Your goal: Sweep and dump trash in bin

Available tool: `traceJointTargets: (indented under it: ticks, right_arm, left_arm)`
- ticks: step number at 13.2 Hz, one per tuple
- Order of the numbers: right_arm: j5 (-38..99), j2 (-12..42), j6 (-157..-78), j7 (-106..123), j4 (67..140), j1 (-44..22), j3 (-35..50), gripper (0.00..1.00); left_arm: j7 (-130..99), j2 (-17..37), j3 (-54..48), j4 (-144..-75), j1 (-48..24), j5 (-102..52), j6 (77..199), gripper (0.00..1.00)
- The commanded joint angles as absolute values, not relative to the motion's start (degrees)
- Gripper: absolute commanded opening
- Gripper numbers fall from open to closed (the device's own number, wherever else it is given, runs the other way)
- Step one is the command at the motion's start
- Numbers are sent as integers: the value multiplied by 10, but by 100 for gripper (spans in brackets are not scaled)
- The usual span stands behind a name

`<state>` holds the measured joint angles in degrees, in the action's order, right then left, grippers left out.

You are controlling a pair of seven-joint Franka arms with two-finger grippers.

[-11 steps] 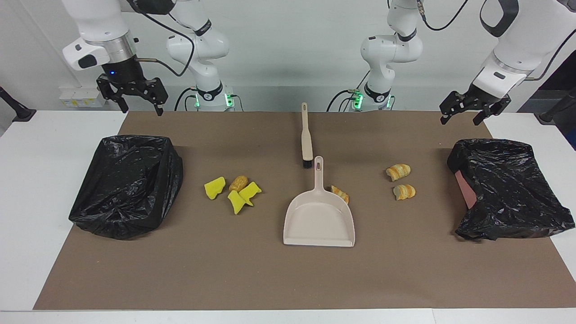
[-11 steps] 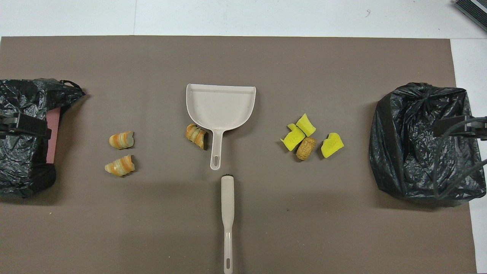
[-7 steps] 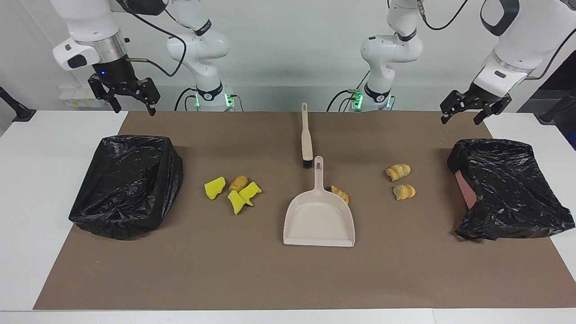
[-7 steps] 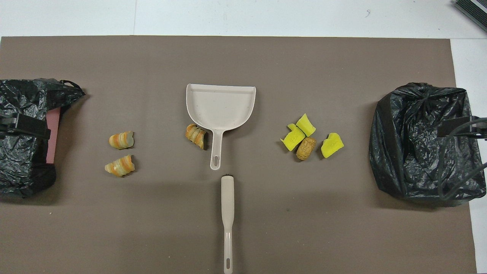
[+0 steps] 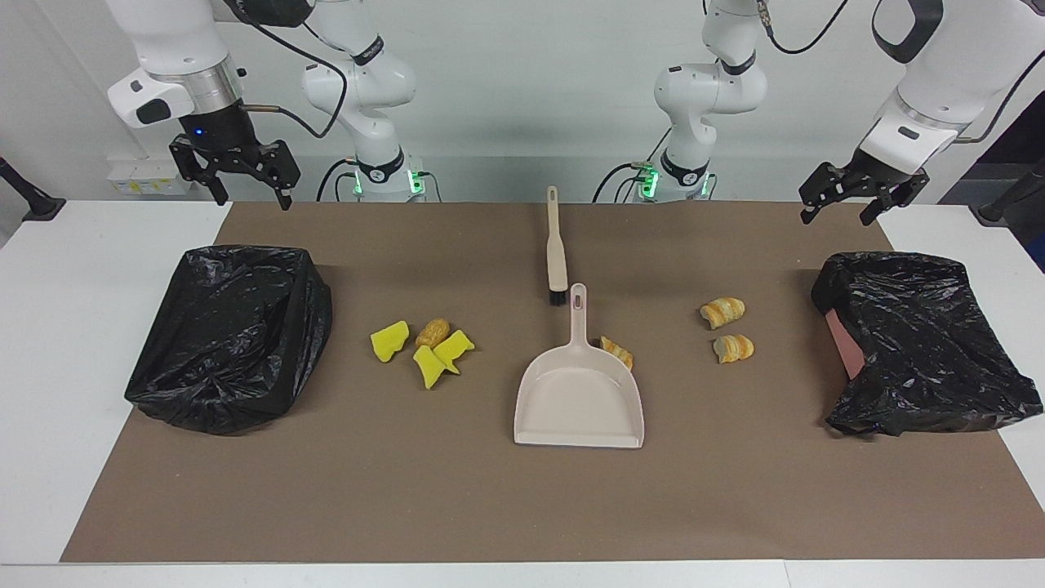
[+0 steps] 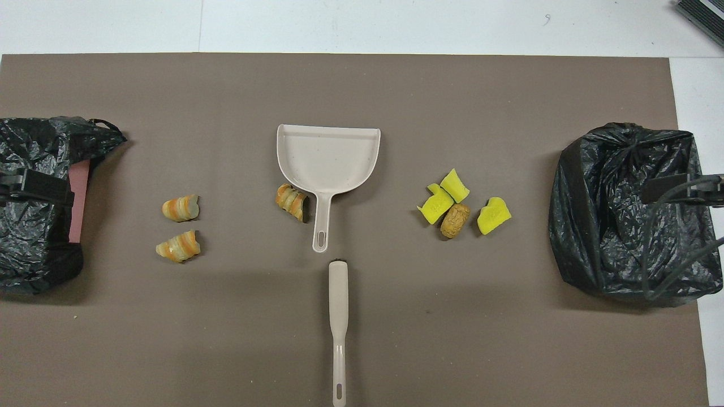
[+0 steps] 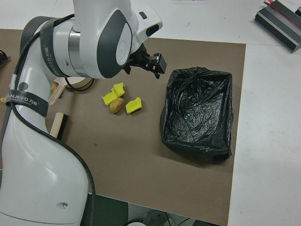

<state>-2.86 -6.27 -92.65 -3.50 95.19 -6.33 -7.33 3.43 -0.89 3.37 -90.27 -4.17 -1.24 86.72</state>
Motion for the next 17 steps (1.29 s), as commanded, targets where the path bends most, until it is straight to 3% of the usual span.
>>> traceJointTargets:
  ticks: [1, 13, 17]
  right_arm:
    - [-13, -59, -926, -20, 946, -54, -69, 100]
    - [-13, -59, -926, -20, 946, -54, -69, 100]
    - [-13, -59, -926, -20, 945, -54, -69, 100]
  left_arm:
    - [33, -19, 34, -911, -42, -4, 869, 100]
    - [33, -21, 27, -927, -51, -10, 895, 100]
    - [34, -21, 27, -975, -104, -26, 946, 100]
